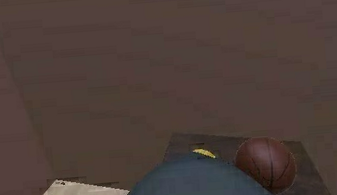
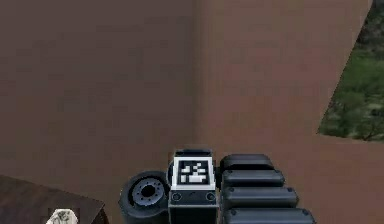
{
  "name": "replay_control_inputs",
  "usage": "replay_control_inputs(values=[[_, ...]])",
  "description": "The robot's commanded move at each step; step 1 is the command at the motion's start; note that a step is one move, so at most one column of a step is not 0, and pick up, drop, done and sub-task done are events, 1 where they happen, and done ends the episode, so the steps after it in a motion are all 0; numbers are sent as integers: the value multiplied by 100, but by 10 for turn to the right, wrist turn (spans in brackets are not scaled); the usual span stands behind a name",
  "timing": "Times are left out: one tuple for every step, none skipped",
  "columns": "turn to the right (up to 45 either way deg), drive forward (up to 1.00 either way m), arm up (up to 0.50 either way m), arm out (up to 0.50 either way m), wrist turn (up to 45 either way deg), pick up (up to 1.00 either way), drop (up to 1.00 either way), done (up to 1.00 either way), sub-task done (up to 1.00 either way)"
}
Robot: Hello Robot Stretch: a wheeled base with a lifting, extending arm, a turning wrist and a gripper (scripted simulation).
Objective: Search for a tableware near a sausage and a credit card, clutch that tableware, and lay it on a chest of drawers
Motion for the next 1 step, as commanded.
replay_control_inputs(values=[[270,0,0,0,0,0,0,0,0]])
